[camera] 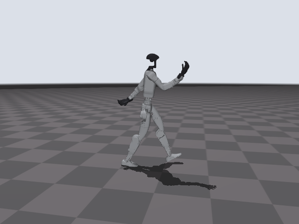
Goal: Kungfu
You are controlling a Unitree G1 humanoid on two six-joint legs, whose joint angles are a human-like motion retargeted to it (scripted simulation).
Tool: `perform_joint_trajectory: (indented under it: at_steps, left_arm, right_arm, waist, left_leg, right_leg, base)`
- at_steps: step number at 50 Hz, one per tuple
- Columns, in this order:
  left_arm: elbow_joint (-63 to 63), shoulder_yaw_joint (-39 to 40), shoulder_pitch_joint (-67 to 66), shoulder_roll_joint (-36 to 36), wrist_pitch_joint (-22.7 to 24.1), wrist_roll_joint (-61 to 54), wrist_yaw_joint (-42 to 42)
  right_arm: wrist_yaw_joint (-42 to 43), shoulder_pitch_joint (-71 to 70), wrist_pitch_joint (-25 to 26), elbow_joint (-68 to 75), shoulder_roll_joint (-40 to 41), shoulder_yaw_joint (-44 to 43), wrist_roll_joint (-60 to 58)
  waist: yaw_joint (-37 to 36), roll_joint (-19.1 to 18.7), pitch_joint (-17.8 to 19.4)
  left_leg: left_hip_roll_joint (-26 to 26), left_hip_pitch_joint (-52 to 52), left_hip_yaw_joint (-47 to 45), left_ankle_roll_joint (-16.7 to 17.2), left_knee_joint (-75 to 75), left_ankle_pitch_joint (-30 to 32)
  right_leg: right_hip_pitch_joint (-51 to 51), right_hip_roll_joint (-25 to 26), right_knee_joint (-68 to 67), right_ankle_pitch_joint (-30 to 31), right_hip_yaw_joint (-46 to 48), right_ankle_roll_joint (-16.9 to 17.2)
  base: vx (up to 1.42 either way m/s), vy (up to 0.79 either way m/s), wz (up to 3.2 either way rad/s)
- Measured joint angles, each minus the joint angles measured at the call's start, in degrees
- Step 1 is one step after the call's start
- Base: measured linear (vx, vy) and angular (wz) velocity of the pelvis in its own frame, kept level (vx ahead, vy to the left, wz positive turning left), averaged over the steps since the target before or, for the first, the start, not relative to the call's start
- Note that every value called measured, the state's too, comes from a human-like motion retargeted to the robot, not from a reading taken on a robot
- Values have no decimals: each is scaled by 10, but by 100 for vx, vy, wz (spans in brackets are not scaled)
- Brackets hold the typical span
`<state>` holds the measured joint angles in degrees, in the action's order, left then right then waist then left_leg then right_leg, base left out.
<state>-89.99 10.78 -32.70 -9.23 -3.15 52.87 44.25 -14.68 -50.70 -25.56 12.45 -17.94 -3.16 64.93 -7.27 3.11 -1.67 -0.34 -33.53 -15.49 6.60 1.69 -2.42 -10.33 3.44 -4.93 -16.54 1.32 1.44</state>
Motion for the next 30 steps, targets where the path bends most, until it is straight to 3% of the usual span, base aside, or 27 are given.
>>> perform_joint_trajectory:
  at_steps: [5,7,9,12,15,18,22,25,27,30]
  left_arm:
    - [-31,60,30,-11,-4,-104,-113]
    - [-43,70,55,-31,-2,-151,-148]
    - [-50,78,90,-58,1,-180,-172]
    - [-45,88,177,-85,2,-188,-204]
    - [-22,70,284,-101,27,-184,-241]
    - [8,24,390,-127,65,-195,-253]
    - [73,-22,528,-126,116,-162,-219]
    - [134,-48,616,-101,183,-137,-190]
    - [182,-70,672,-102,240,-132,-188]
    - [274,-113,745,-116,321,-136,-221]
  right_arm:
    - [4,30,-6,47,15,-14,-28]
    - [-2,59,8,79,29,-30,-39]
    - [-18,98,26,117,47,-42,-51]
    - [-61,156,55,194,63,-56,-93]
    - [-104,184,86,341,61,-93,-184]
    - [-115,220,75,533,50,-124,-333]
    - [67,275,42,788,21,-145,-535]
    - [191,384,119,850,22,-179,-644]
    - [193,473,148,850,36,-204,-687]
    - [110,600,151,848,48,-208,-724]
  waist:
    - [-11,29,-25]
    - [-18,38,-37]
    - [-1,40,-65]
    - [-1,40,-70]
    - [7,2,-64]
    - [14,-4,-70]
    - [57,-23,-64]
    - [103,-28,-45]
    - [132,-33,-41]
    - [180,-43,-37]
  left_leg:
    - [13,0,-70,-89,78,-10]
    - [6,19,-41,-93,66,53]
    - [26,-9,11,-77,111,66]
    - [61,-19,53,-51,165,36]
    - [93,27,32,-64,181,-14]
    - [74,69,35,-84,177,-49]
    - [17,168,51,-118,130,-79]
    - [-46,258,88,-146,82,-89]
    - [-56,288,109,-148,74,-101]
    - [-67,319,143,-148,76,-125]
  right_leg:
    - [-11,-31,-18,41,15,77]
    - [-23,-35,-27,89,22,119]
    - [-9,-5,-46,164,52,136]
    - [38,22,-138,287,91,136]
    - [81,41,-244,368,168,136]
    - [127,5,-319,296,181,136]
    - [177,2,-313,213,135,136]
    - [197,-41,-272,167,95,136]
    - [231,-53,-232,158,77,97]
    - [285,-60,-174,160,28,34]
  base:
    - [76,-38,-27]
    - [97,-46,-29]
    - [100,-83,30]
    - [61,-79,-6]
    - [64,-34,34]
    - [82,6,25]
    - [76,12,116]
    - [72,3,153]
    - [53,-28,109]
    - [47,-41,91]
